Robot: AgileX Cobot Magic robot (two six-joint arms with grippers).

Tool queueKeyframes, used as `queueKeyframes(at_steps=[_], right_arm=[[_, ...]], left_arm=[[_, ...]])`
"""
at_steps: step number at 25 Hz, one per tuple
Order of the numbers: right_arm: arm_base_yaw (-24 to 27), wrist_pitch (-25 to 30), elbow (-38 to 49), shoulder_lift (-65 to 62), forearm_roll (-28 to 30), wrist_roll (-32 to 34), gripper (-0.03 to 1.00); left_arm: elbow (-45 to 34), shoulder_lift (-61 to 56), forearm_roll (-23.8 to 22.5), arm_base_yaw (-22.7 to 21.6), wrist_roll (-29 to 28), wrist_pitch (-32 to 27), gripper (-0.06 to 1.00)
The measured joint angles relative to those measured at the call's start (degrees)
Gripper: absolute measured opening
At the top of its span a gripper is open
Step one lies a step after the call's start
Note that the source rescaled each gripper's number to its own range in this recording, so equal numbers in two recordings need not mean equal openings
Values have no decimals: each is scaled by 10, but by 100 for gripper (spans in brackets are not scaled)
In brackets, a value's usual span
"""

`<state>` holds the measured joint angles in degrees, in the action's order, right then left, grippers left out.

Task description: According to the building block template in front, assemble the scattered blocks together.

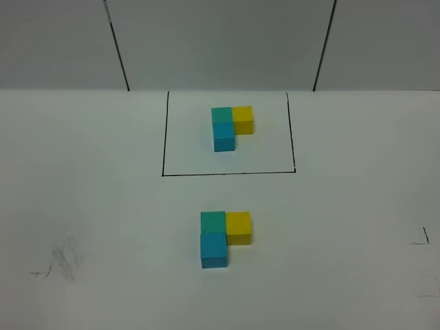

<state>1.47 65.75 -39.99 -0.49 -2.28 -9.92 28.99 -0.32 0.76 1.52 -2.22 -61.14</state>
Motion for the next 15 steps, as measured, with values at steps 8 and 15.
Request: queueKeyframes(at_steps=[8, 15], right_arm=[[0, -36, 115, 0, 6, 39, 78], [0, -45, 115, 0, 12, 47, 78]], left_arm=[[0, 0, 0, 0, 0, 0, 59], [0, 0, 0, 0, 0, 0, 59]])
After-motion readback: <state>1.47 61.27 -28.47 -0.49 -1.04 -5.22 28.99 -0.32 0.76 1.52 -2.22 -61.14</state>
